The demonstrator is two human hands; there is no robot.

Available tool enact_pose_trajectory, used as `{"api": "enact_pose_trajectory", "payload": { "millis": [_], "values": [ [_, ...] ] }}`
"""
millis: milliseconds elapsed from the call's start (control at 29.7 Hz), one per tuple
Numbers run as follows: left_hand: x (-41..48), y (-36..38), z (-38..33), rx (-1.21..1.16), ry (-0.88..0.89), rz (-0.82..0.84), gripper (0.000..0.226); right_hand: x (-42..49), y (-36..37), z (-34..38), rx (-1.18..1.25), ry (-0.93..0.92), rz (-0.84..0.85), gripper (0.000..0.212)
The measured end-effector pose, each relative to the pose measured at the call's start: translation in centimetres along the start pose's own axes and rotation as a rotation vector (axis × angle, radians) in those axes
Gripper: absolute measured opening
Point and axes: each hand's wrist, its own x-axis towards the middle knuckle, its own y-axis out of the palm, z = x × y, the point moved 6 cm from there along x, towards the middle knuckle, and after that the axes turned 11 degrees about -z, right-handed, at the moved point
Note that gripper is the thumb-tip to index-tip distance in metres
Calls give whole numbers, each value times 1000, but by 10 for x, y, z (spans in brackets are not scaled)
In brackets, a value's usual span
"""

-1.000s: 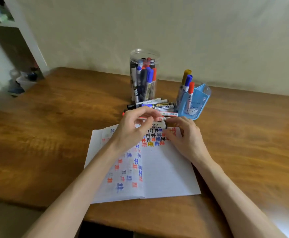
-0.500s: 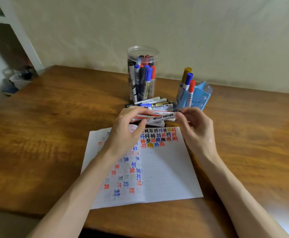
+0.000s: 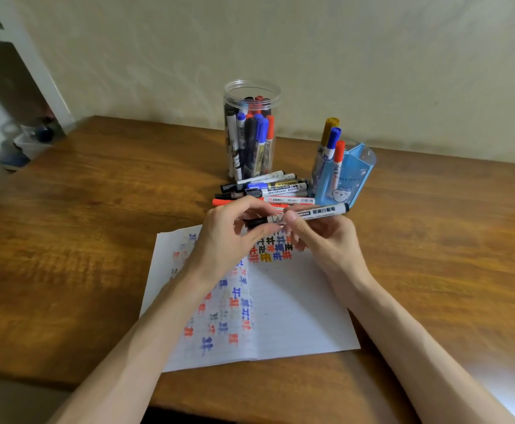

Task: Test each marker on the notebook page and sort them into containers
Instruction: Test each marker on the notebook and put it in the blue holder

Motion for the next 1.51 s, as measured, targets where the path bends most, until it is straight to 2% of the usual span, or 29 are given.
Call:
{"api": "enact_pose_trajectory", "payload": {
  "millis": [336, 471, 605, 639, 740, 807, 874, 1009, 1244, 1412, 1513],
  "values": [
    [-8, 3, -8, 134, 130, 61, 41, -6, 5, 3, 11, -30, 6, 17],
    [-8, 3, -5, 117, 55, 81, 42, -3, 1, 10, -19, -107, 12, 15],
    [-8, 10, -8, 36, -27, 116, 31, -5, -2, 16, -59, -143, 46, 19],
    [-6, 6, -5, 34, -47, 112, 25, -2, -9, 19, -50, -143, 17, 19],
    [5, -27, 16, 97, -109, 14, 16, 14, -64, 25, 74, -124, -247, 18],
    [9, -44, 24, 146, -116, -65, 14, 20, -81, 24, 71, -93, -316, 20],
    [7, -37, 21, 113, -128, -53, 14, 18, -70, 15, -70, -34, -257, 22],
    [2, -19, 13, 99, -91, -8, 35, 6, -47, 4, -192, 27, -125, 12],
    [-4, -19, 14, 150, -34, 21, 43, -2, -28, -4, -317, -42, -17, 22],
    [-5, -17, 13, 188, 11, 42, 40, -2, -31, -9, -352, -81, -89, 8],
    [-5, -17, 17, 214, 21, 52, 37, -2, -33, -12, -376, -88, -107, 7]
  ]
}}
